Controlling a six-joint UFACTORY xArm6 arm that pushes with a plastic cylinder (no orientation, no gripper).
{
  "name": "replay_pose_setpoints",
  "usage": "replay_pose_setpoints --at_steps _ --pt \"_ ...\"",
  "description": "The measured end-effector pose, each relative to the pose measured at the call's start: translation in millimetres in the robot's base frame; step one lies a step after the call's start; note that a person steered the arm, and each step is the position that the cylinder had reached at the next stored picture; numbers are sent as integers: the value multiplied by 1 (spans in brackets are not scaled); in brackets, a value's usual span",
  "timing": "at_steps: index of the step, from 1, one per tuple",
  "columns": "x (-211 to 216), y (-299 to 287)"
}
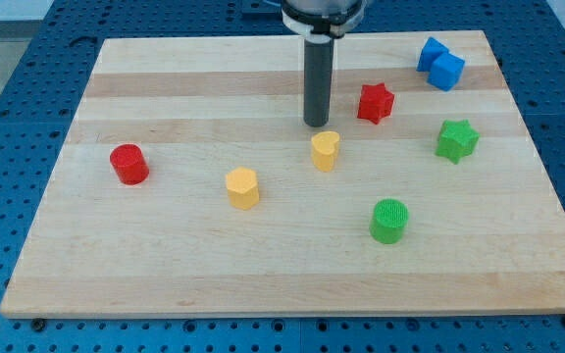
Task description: Move the red star to the top right of the green star
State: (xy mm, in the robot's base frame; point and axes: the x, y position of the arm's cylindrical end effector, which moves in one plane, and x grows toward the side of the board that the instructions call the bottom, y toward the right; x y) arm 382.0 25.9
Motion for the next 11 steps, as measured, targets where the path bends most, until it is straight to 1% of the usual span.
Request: replay_pose_setpoints --at_steps 1,2,3,4,5,7,9,11 --pt "2 28" --pt "-4 37" --pt "-4 23" --pt "-14 23" --pt "-23 43" --pt "-25 92" --pt "-43 142" --pt "-42 181"
